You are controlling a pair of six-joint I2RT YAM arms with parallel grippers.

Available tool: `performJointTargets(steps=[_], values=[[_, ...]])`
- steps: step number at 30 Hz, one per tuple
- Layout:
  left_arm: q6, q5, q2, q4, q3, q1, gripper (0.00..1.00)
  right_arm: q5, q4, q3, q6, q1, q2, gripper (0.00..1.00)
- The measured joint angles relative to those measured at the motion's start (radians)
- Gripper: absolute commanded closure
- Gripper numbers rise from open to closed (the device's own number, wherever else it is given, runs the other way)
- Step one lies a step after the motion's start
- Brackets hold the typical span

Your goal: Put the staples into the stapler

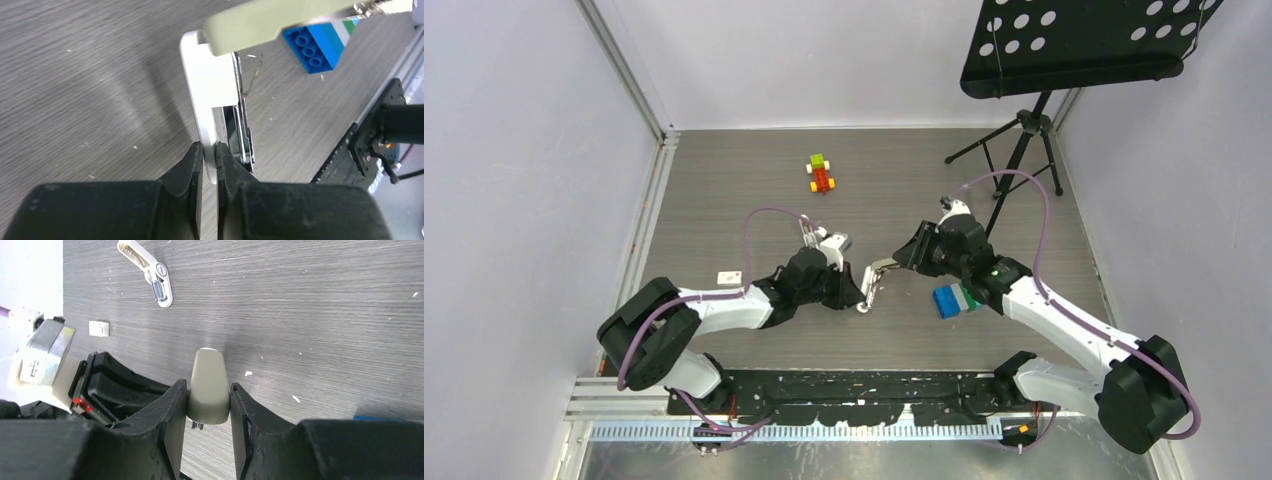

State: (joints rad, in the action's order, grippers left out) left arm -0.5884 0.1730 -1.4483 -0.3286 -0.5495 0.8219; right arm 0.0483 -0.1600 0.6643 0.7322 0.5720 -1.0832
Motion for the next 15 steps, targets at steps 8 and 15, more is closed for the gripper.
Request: performJointTargets(steps=[8, 15], values=[[0.015, 0.066, 0.0, -0.068, 0.027, 0.017, 1.0, -0.002, -0.013, 0.053, -0.031, -0.031, -0.065, 1.0], [0.03, 0.09, 0.0, -0.066, 0.05, 0.024, 1.0, -0.01, 0.005, 0.085, -0.042, -0.044, -0.167, 1.0]])
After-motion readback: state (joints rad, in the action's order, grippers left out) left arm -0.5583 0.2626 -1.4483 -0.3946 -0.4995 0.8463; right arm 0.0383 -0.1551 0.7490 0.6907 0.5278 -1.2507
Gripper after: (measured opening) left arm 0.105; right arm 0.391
